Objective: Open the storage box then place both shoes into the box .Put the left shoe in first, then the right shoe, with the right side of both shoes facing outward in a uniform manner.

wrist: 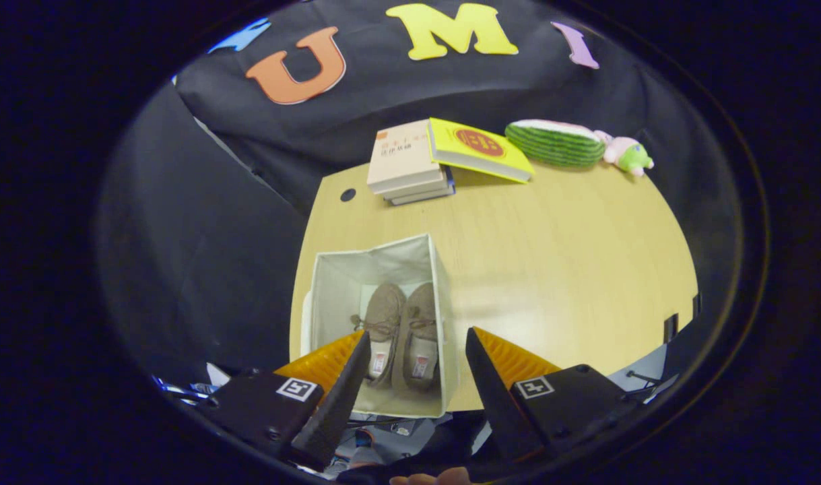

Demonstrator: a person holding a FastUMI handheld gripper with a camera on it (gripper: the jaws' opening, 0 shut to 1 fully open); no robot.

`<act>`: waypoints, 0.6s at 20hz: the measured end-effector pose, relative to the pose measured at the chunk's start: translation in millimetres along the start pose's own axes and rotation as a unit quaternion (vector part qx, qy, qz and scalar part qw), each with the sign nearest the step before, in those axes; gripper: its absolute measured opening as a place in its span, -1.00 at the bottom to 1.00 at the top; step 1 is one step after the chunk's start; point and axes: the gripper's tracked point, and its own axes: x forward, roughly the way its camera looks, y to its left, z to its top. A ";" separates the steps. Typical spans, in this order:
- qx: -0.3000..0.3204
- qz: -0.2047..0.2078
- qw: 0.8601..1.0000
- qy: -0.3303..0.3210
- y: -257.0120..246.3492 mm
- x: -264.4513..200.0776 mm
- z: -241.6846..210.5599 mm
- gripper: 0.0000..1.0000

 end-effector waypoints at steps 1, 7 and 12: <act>-0.012 -0.008 0.999 -0.028 -5.1 -11.0 10.6 0.85; -0.034 -0.023 0.981 -0.191 -16.5 -80.2 53.1 0.95; -0.051 -0.043 0.946 -0.317 -43.5 -127.5 68.1 0.95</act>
